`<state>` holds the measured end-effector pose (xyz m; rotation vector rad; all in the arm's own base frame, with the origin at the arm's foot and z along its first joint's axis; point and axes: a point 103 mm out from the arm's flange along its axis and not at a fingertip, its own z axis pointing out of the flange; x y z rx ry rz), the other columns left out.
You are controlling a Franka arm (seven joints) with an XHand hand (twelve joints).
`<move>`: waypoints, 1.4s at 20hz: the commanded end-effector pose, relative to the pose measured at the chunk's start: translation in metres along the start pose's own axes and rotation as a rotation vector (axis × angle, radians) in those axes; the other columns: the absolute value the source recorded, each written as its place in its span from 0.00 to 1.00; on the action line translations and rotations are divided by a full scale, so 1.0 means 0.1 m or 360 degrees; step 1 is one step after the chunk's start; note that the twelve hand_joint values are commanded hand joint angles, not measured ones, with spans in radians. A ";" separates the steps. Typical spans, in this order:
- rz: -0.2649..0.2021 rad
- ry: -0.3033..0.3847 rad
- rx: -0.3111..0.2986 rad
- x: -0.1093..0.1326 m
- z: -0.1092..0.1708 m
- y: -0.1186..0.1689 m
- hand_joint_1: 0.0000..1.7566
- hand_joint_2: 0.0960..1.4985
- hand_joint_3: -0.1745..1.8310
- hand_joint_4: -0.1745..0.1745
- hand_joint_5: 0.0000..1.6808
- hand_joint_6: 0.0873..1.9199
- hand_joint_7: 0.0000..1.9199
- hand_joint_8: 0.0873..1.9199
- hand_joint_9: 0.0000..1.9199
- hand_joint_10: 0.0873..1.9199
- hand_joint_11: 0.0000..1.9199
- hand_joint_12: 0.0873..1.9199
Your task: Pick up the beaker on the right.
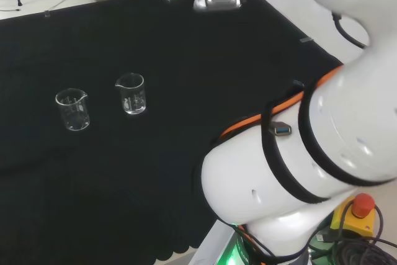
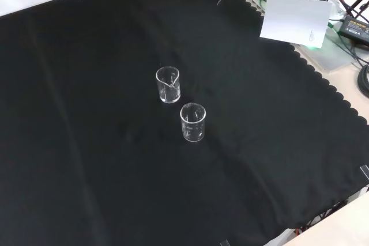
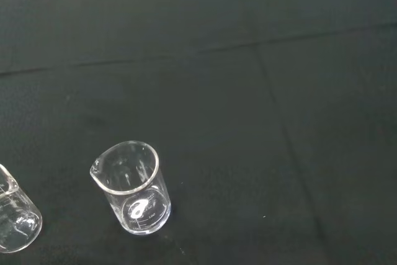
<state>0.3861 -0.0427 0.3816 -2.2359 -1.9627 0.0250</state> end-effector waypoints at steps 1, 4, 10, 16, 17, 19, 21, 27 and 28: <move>-0.0097 0.0208 0.0026 -0.22 0.66 0.86 0.39 0.53 0.36 0.39 0.17 0.00 0.10 0.29 0.15 0.34 0.00 0.60; -0.0162 0.0247 0.0083 -0.26 0.90 0.99 0.42 0.48 0.39 0.39 0.17 0.00 0.10 0.29 0.16 0.34 0.00 0.62; -0.0293 0.0337 0.0216 -0.37 1.35 1.10 0.45 0.39 0.42 0.42 0.17 0.00 0.10 0.29 0.16 0.34 0.00 0.62; -0.0413 0.0347 0.0292 -0.34 1.65 1.07 0.45 0.34 0.44 0.44 0.15 0.00 0.09 0.28 0.16 0.33 0.00 0.62; -0.0428 0.0336 0.0304 -0.33 1.69 1.06 0.45 0.34 0.44 0.44 0.15 0.00 0.09 0.28 0.16 0.33 0.00 0.61; -0.0455 0.0326 0.0335 -0.33 1.76 1.06 0.44 0.33 0.44 0.44 0.14 0.00 0.08 0.28 0.15 0.33 0.00 0.61; -0.0466 0.0320 0.0357 -0.28 1.84 1.05 0.44 0.33 0.44 0.44 0.13 0.00 0.08 0.27 0.15 0.32 0.00 0.60; -0.0530 0.0301 0.0401 -0.17 2.02 1.03 0.43 0.32 0.44 0.44 0.12 0.00 0.06 0.27 0.14 0.32 0.00 0.58; -0.0538 0.0308 0.0406 -0.16 2.04 1.03 0.43 0.32 0.44 0.45 0.12 0.00 0.06 0.27 0.14 0.32 0.00 0.58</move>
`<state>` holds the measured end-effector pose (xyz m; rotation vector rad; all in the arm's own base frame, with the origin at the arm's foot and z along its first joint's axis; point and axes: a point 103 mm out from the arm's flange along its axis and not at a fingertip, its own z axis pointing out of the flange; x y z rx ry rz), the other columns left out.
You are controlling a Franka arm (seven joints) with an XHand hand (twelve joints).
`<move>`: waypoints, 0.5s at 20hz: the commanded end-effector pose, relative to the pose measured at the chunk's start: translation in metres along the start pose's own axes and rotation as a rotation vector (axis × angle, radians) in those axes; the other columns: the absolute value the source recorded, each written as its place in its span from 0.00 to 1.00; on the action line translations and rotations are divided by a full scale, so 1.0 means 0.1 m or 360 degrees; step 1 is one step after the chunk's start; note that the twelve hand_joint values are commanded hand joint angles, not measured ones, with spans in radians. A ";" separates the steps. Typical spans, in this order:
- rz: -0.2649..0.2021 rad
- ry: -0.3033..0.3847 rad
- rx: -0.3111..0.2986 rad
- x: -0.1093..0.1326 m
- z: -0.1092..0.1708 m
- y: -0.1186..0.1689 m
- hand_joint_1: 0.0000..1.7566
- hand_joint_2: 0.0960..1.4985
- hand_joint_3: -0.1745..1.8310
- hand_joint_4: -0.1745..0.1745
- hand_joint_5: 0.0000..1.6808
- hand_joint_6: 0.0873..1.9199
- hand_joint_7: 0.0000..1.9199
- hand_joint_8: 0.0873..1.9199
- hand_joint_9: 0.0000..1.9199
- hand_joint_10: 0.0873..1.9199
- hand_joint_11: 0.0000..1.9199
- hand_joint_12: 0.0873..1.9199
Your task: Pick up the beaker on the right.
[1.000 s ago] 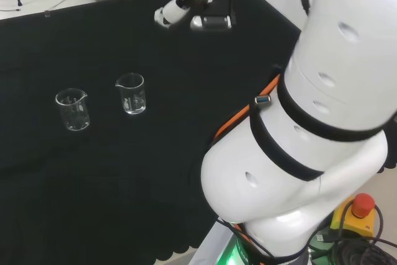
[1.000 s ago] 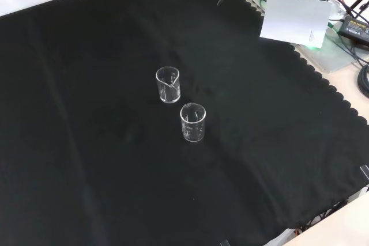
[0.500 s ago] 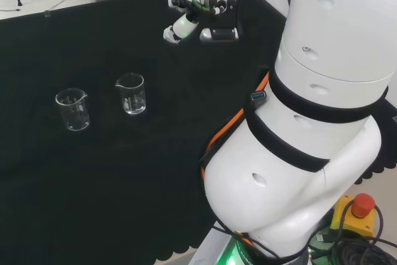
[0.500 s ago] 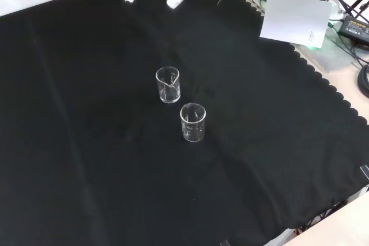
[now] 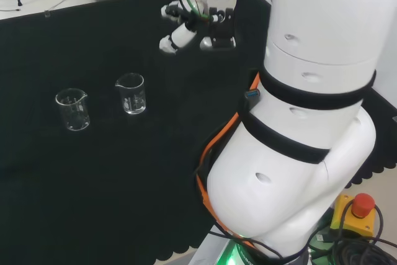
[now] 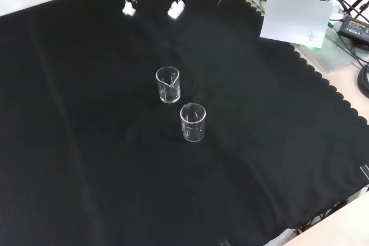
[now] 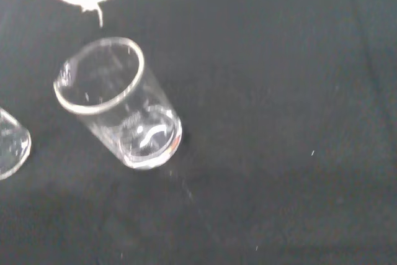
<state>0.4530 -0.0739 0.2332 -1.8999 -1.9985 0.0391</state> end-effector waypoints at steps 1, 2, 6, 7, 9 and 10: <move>-0.0268 0.0097 0.0134 0.10 0.70 0.29 0.43 0.32 0.43 0.45 0.12 0.00 0.06 0.27 0.14 0.32 0.00 0.58; -0.0281 0.0092 0.0140 0.11 0.72 0.29 0.43 0.31 0.43 0.45 0.12 0.00 0.06 0.27 0.14 0.32 0.00 0.58; -0.0333 0.0079 0.0183 0.16 0.86 0.31 0.43 0.31 0.42 0.46 0.11 0.00 0.06 0.26 0.13 0.31 0.00 0.55; -0.0342 0.0078 0.0195 0.17 0.90 0.33 0.43 0.31 0.42 0.46 0.11 0.00 0.06 0.26 0.13 0.31 0.00 0.54; -0.0364 0.0080 0.0216 0.18 0.99 0.35 0.43 0.31 0.42 0.47 0.11 0.00 0.06 0.26 0.13 0.31 0.00 0.53; -0.0377 0.0086 0.0226 0.19 1.03 0.37 0.42 0.31 0.41 0.47 0.10 0.00 0.06 0.25 0.13 0.31 0.00 0.52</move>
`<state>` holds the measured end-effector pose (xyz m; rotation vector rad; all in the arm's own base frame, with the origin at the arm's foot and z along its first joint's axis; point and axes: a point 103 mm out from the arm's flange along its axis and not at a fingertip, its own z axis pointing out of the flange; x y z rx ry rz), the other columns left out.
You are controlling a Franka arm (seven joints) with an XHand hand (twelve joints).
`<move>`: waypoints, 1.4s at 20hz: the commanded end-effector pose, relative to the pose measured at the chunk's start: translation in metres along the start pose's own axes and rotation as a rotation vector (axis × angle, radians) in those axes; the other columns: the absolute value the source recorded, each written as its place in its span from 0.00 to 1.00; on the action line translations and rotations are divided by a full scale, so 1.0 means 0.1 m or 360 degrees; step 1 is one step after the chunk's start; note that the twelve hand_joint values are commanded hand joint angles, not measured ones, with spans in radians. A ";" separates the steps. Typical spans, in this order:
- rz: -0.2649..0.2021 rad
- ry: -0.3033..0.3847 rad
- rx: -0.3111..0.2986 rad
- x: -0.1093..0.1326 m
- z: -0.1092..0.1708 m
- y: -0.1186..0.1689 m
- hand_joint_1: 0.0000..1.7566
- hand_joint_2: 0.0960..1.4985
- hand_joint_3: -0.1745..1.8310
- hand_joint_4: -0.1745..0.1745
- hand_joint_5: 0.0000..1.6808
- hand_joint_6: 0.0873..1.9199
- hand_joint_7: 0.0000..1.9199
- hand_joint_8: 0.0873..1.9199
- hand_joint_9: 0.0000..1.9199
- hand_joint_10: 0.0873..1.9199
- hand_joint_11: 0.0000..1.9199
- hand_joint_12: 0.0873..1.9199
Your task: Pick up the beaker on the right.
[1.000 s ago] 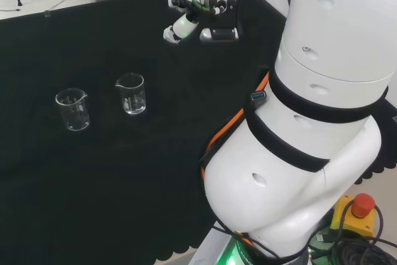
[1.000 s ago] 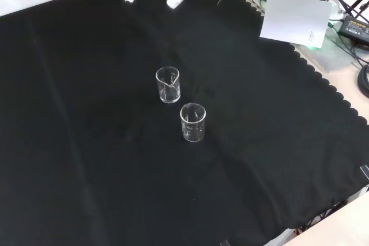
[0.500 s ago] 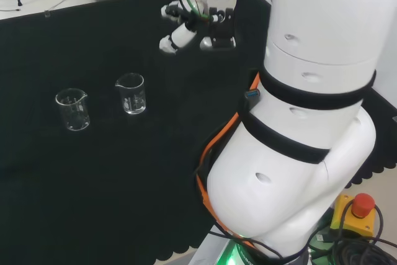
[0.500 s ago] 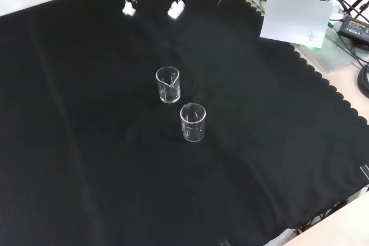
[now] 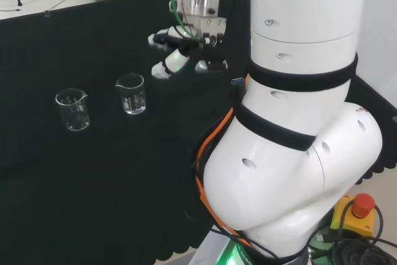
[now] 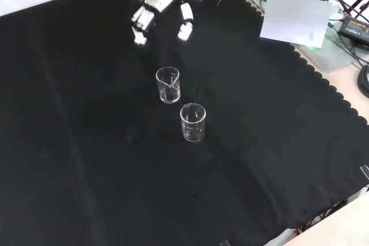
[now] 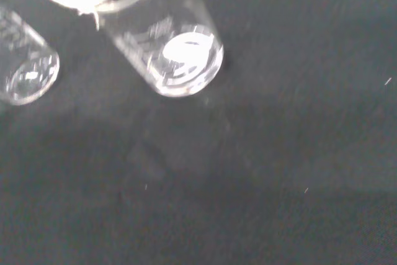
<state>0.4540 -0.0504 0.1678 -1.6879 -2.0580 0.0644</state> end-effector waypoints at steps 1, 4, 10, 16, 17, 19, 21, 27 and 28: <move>-0.0169 0.0029 0.0076 0.10 0.39 0.22 0.42 0.31 0.41 0.47 0.10 0.00 0.05 0.25 0.13 0.31 0.00 0.52; -0.0194 0.0048 0.0088 0.11 0.49 0.25 0.42 0.30 0.41 0.48 0.10 0.00 0.05 0.25 0.13 0.31 0.00 0.50; -0.0182 0.0094 0.0074 0.10 0.60 0.31 0.42 0.30 0.40 0.48 0.10 0.00 0.05 0.24 0.12 0.30 0.00 0.49; -0.0171 0.0131 0.0029 0.08 0.61 0.36 0.42 0.31 0.39 0.48 0.10 0.00 0.05 0.24 0.12 0.30 0.00 0.49; -0.0171 0.0139 0.0031 0.07 0.61 0.37 0.42 0.31 0.39 0.48 0.10 0.00 0.05 0.24 0.12 0.30 0.00 0.48; -0.0170 0.0166 0.0038 0.05 0.62 0.40 0.42 0.31 0.39 0.48 0.10 0.00 0.05 0.24 0.11 0.30 0.00 0.48; -0.0176 0.0157 0.0041 0.05 0.63 0.43 0.42 0.30 0.39 0.48 0.10 0.00 0.05 0.24 0.11 0.30 0.00 0.48; -0.0235 0.0249 0.0017 0.04 0.63 0.54 0.45 0.29 0.37 0.46 0.10 0.00 0.07 0.24 0.12 0.30 0.00 0.49; -0.0244 0.0265 0.0010 0.04 0.63 0.55 0.45 0.29 0.37 0.45 0.10 0.00 0.07 0.24 0.13 0.30 0.00 0.49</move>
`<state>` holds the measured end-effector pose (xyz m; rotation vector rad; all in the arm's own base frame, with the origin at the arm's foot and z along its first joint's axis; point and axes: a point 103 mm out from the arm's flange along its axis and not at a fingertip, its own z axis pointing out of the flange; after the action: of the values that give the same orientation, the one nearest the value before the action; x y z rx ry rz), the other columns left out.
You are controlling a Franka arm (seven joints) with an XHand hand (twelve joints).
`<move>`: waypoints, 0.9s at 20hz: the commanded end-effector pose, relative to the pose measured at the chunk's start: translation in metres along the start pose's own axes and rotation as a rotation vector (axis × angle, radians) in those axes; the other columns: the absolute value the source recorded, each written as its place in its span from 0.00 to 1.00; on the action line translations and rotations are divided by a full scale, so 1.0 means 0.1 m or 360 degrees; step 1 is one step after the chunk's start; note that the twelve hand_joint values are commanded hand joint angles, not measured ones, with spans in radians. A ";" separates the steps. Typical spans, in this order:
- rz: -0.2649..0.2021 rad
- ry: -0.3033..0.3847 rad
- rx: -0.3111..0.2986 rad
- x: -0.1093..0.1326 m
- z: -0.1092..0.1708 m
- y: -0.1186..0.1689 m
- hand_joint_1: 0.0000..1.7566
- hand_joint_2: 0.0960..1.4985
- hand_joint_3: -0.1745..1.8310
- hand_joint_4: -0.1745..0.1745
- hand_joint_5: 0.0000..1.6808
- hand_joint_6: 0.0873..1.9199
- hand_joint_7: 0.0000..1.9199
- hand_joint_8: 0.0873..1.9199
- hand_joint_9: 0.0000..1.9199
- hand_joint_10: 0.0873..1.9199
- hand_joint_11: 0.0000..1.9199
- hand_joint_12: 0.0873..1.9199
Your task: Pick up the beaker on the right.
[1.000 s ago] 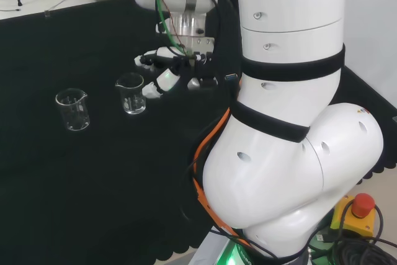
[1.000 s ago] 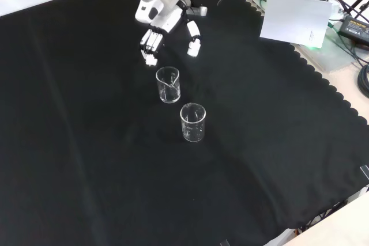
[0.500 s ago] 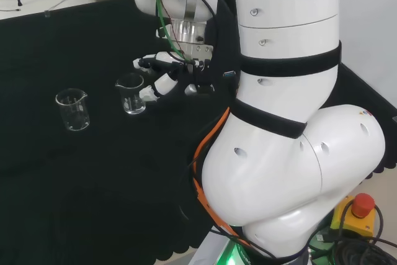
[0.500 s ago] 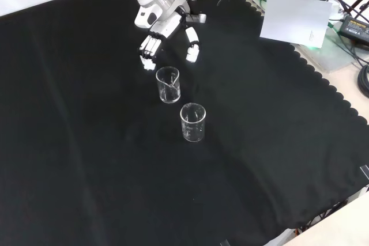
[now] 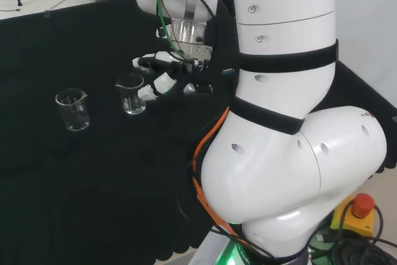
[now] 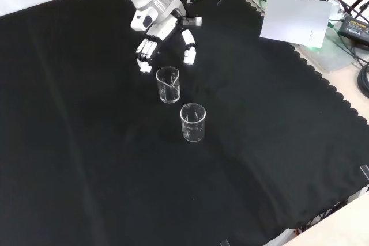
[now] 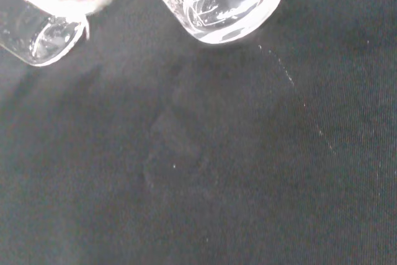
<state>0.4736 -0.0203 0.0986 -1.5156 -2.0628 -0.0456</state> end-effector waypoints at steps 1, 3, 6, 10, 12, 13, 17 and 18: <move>-0.0071 0.0101 -0.0028 0.01 0.02 0.09 0.45 0.29 0.37 0.45 0.10 0.00 0.07 0.24 0.13 0.30 0.00 0.49; -0.0112 0.0122 -0.0028 0.03 0.05 0.12 0.46 0.29 0.37 0.45 0.10 0.00 0.07 0.24 0.13 0.30 0.00 0.50; -0.0149 0.0179 -0.0035 -0.02 0.07 0.14 0.46 0.29 0.37 0.44 0.10 0.00 0.08 0.24 0.13 0.30 0.00 0.50; -0.0178 0.0258 -0.0094 -0.04 0.11 0.17 0.47 0.29 0.37 0.44 0.10 0.00 0.08 0.24 0.14 0.29 0.00 0.52; -0.0189 0.0284 -0.0124 -0.05 0.14 0.18 0.48 0.29 0.37 0.44 0.10 0.00 0.08 0.24 0.15 0.29 0.00 0.54; -0.0190 0.0290 -0.0132 -0.06 0.15 0.18 0.48 0.29 0.37 0.45 0.11 0.00 0.09 0.24 0.16 0.29 0.00 0.54; -0.0192 0.0342 -0.0138 -0.10 0.19 0.23 0.49 0.30 0.37 0.45 0.12 0.00 0.09 0.24 0.16 0.29 0.00 0.55; -0.0196 0.0351 -0.0136 -0.10 0.20 0.25 0.49 0.30 0.37 0.45 0.12 0.00 0.09 0.24 0.16 0.29 0.00 0.55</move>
<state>0.4854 -0.0152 0.0762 -1.3841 -2.0123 -0.3045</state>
